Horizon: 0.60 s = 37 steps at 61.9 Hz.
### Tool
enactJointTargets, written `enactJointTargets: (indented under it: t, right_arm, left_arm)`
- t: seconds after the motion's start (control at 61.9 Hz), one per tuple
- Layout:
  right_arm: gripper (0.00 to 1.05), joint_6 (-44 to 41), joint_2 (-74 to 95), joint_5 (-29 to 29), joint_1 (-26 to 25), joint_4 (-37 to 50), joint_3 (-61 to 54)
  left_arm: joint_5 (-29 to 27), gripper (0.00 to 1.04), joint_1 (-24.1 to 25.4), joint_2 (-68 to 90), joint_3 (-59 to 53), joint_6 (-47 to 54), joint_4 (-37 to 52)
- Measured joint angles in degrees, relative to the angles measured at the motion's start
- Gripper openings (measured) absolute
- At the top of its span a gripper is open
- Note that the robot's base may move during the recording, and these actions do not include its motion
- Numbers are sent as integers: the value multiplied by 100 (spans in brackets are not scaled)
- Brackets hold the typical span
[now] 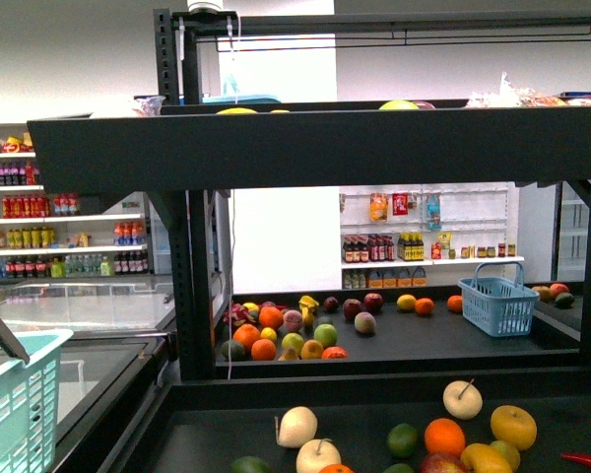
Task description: Pick lemon from shelf
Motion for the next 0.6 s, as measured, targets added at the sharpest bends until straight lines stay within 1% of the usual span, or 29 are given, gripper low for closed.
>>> enactJointTargets:
  t: [0.032,0.097,0.21,0.323,0.372,0.404,0.469,0.533,0.598]
  right_arm:
    - [97,0,0,0,0,0,0]
    - [97,2,0,2,0,0,0]
    - [97,0,0,0,0,0,0]
    - [97,0,0,2,0,0,0]
    - [97,0,0,2,0,0,0]
    - [97,0,0,2,0,0,0]
    - [97,2,0,2,0,0,0]
    - [97,0,0,2,0,0,0]
    - [97,2,0,0,0,0,0]
  left_arm:
    - [146,97,39,144,7,-382,13]
    - [352,97,107,476,50,-780,243]
    - [922,97,511,1606,581,-1342,979]
    - [1838,97,1270,3075,1513,-2061,1690]
    - [2304,97,1738,3803,1993,-2566,1902]
    - [2492,97,2031,4288,2302,-2992,2033]
    - [2632,97,2446,5228,2833,-3842,2299]
    - [2675,97,2640,5928,3189,-4358,2553]
    - [2745,97,2717,6610,3541,-4876,2802]
